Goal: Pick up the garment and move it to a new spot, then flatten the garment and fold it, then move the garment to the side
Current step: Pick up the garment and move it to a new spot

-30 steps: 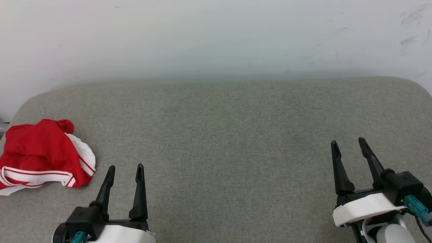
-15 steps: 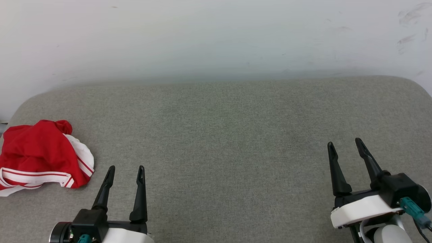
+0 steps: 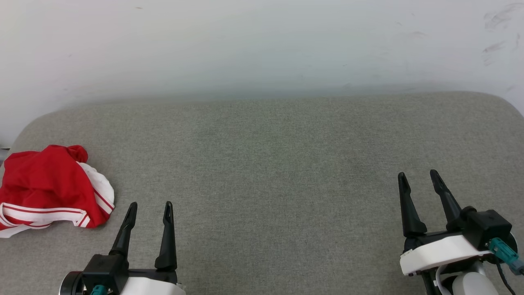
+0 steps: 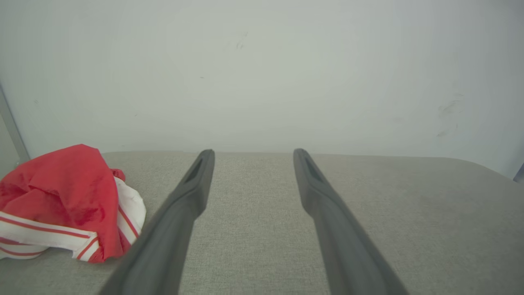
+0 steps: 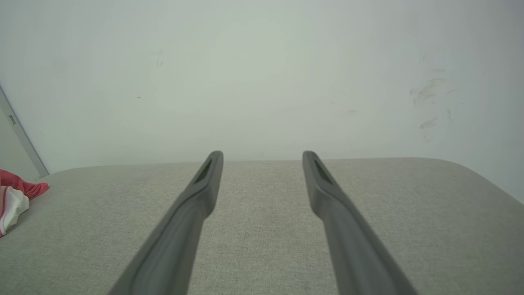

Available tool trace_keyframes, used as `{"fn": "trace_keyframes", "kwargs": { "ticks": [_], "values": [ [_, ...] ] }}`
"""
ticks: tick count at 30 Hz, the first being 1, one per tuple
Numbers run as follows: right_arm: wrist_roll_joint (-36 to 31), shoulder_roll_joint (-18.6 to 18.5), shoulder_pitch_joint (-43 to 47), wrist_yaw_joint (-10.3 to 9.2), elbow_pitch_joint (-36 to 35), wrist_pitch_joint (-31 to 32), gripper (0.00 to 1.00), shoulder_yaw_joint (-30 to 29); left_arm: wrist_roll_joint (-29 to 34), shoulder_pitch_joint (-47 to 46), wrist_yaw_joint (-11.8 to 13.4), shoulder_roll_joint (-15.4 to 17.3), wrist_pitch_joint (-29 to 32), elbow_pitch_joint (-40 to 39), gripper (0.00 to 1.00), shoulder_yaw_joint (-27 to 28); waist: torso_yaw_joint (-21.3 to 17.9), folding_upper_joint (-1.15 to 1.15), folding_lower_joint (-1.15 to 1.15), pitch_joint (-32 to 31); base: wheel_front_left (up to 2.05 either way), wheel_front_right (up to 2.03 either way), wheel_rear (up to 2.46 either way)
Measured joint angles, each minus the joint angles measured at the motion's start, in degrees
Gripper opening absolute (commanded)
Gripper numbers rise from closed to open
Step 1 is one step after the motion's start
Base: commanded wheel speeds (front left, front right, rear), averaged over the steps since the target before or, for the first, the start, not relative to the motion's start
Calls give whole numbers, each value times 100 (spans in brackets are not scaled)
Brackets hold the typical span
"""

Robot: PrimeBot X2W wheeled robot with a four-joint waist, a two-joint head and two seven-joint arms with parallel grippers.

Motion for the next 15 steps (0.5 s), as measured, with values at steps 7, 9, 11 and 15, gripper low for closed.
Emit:
{"fn": "trace_keyframes", "kwargs": {
  "ticks": [7, 9, 11, 15],
  "values": [
    [18, 0, 4, -1, -3, 0, 100, 11, -5, -1, -12, -1, 0, 38, 100, 13, 59, 0, 0, 10, 0, 0, 0],
    [18, 0, 13, -1, -2, 0, 100, 52, -5, -2, -35, -1, 0, 56, 100, 29, 107, 0, 0, 7, 0, 0, 0],
    [18, -1, 19, -1, -2, 0, 100, 119, -5, -3, -43, -2, 0, 71, 100, 60, 172, 0, 0, 0, 0, 0, 0],
    [76, -1, 68, -1, 81, -1, 100, 289, -4, 1, -58, -1, 0, 108, 100, 133, 349, 0, 0, -20, 0, 0, 0]
  ]
}}
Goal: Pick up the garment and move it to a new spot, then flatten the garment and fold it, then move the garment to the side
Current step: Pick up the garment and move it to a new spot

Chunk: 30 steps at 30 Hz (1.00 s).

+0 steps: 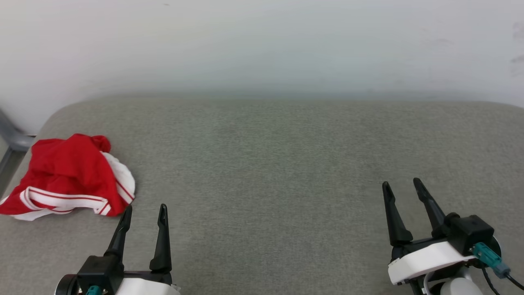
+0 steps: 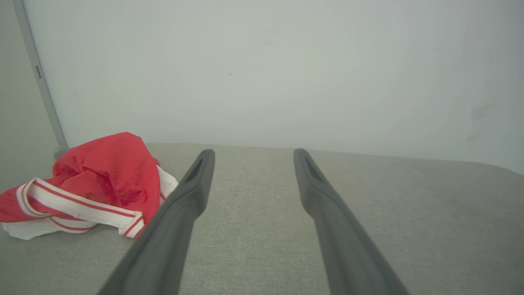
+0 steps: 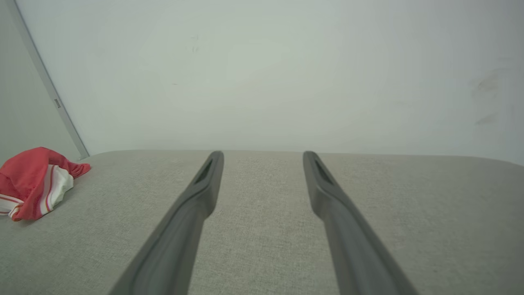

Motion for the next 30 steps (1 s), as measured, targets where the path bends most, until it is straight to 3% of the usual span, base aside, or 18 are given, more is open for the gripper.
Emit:
{"fn": "trace_keyframes", "kwargs": {
  "ticks": [9, 10, 19, 30],
  "values": [
    [-38, 0, 60, 0, 76, 1, 100, 299, 44, 59, -43, -2, 0, 68, 100, 133, 581, 0, 0, -67, 0, 0, 0],
    [-43, 0, 94, 1, 75, 1, 100, 383, 57, 90, -46, -1, 0, 75, 100, 166, 807, 0, 0, -96, 0, 0, 0],
    [15, 0, 144, 0, 102, 0, 100, 516, 207, 171, -123, -1, 0, 88, 100, 187, 1476, 0, 0, -191, 0, 0, 0],
    [153, 1, 224, 1, 119, 0, 100, 652, 235, 314, -203, -1, 0, 63, 100, 220, 2011, 0, 0, -317, 0, 0, 0]
  ]
}}
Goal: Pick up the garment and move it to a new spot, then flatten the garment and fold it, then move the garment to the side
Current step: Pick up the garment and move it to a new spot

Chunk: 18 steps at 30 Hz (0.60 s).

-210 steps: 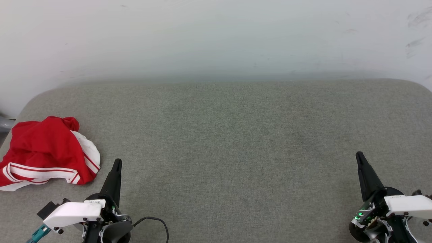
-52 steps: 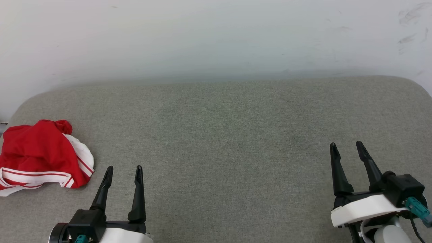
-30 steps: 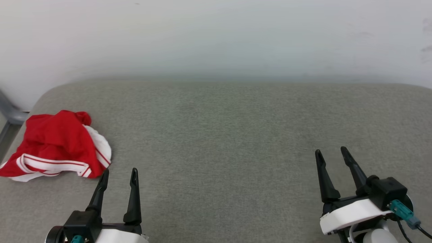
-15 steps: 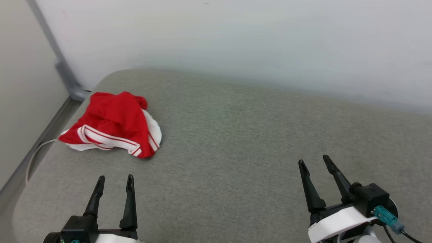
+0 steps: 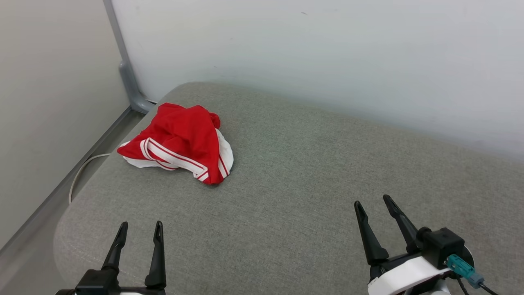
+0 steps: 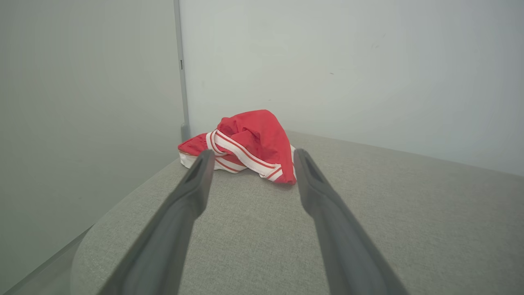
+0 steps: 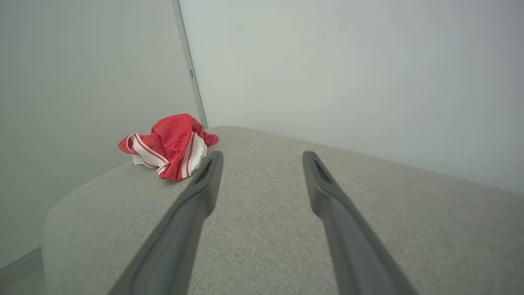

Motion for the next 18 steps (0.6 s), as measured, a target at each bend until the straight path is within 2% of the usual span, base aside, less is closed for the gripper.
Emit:
{"fn": "trace_keyframes", "kwargs": {
  "ticks": [9, 18],
  "values": [
    [8, 0, 0, 0, -8, 1, 100, 15, -83, -2, -43, 0, 0, 25, 100, 54, 73, 0, 0, 66, 0, 0, 0],
    [-132, 0, -70, 0, -63, 1, 100, -15, -123, -145, -94, 2, 0, 38, 100, 191, -84, 0, 0, 286, 0, 0, 0]
  ]
}}
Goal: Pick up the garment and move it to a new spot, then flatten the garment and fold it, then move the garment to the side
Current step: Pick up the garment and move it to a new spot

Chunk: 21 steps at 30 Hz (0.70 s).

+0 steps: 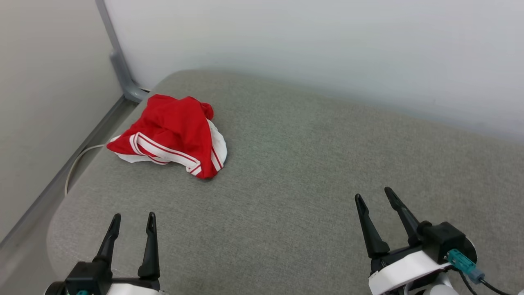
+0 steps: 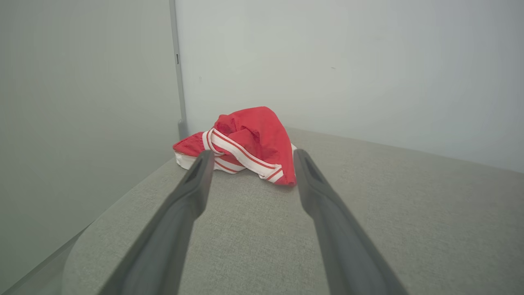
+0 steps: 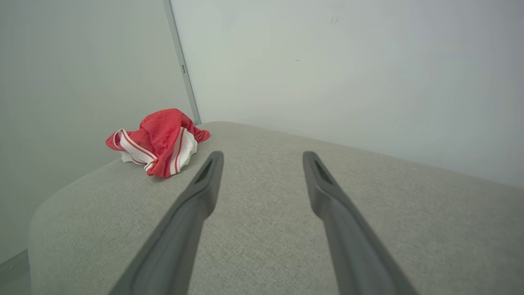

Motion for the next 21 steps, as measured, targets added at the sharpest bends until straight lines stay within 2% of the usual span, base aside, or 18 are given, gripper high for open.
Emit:
{"fn": "trace_keyframes", "kwargs": {
  "ticks": [4, 9, 12, 15, 21],
  "values": [
    [-209, 1, -147, 0, -64, 0, 100, -55, -93, -337, -79, 34, 0, 131, 100, 59, -117, 0, 0, 276, 0, 0, 0],
    [-530, 1, -300, 0, -211, -1, 100, -240, -421, -1146, -125, 531, 0, 538, 100, 98, -279, 0, 0, 776, 0, 0, 0],
    [-710, 2, -398, 0, -283, -1, 100, -311, -779, -1749, -131, 1127, 7, 1079, 100, -174, -384, 0, 1, 1118, 0, 0, 0],
    [-870, 2, -502, 0, -387, 0, 100, -393, -1339, -2396, -132, 1837, 345, 1497, 100, -543, -503, 0, 1, 1463, 0, 0, 0],
    [-1112, 2, -727, 0, -651, 0, 100, -664, -2838, -3528, -140, 3142, 1781, 1992, 100, -1423, -745, 0, 1, 2129, 0, 0, 0]
  ]
}}
